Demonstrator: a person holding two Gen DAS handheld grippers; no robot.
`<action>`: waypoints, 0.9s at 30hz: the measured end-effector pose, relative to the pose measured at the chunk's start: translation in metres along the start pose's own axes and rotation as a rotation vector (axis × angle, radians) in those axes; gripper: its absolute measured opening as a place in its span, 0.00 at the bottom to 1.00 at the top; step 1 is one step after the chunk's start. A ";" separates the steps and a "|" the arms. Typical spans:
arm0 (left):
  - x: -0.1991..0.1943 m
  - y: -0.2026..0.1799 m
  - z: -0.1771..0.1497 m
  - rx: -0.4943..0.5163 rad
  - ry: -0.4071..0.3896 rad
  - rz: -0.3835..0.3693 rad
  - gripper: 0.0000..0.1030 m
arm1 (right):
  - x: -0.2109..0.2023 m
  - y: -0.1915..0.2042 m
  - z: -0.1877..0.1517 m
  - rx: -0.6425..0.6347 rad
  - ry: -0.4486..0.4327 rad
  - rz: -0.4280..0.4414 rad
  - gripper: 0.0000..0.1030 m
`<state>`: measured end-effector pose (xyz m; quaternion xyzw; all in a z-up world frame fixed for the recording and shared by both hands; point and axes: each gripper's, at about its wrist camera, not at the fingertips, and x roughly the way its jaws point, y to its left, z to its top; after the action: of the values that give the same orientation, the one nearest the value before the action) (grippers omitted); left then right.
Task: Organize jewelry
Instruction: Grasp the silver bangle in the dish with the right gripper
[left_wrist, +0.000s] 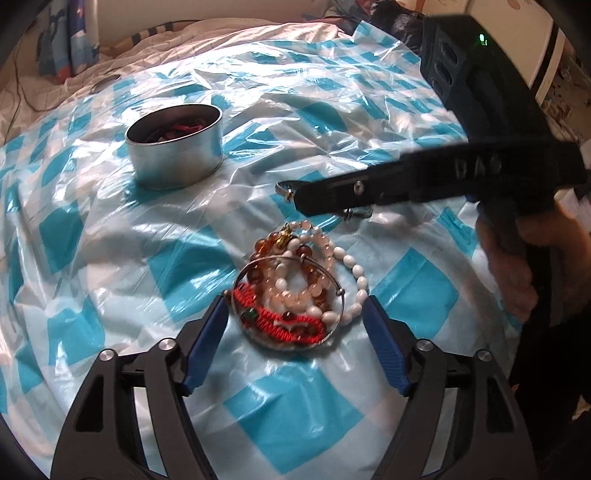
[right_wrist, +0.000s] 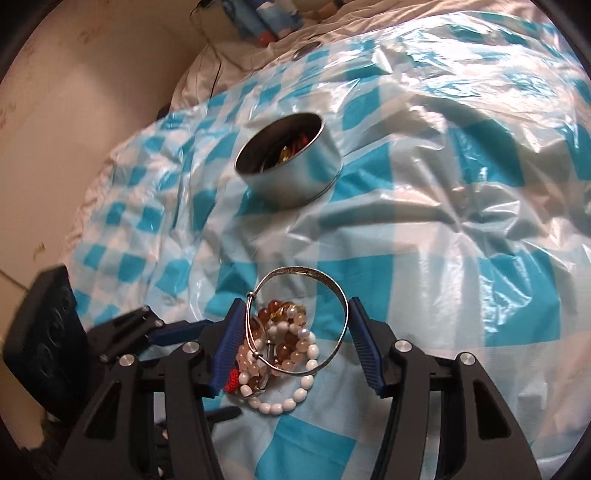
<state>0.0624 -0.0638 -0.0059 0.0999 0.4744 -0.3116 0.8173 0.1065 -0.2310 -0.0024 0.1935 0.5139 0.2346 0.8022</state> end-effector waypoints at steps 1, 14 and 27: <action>0.003 -0.002 0.001 0.005 0.004 0.014 0.71 | -0.001 -0.001 0.000 0.002 0.001 0.000 0.54; 0.015 0.009 0.007 -0.076 -0.012 -0.012 0.64 | 0.004 -0.001 -0.002 0.005 0.016 -0.005 0.54; -0.025 0.035 0.015 -0.152 -0.123 -0.019 0.64 | -0.004 -0.006 0.001 0.023 -0.011 0.008 0.54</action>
<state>0.0853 -0.0325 0.0186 0.0139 0.4465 -0.2879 0.8471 0.1074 -0.2386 -0.0021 0.2062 0.5112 0.2305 0.8019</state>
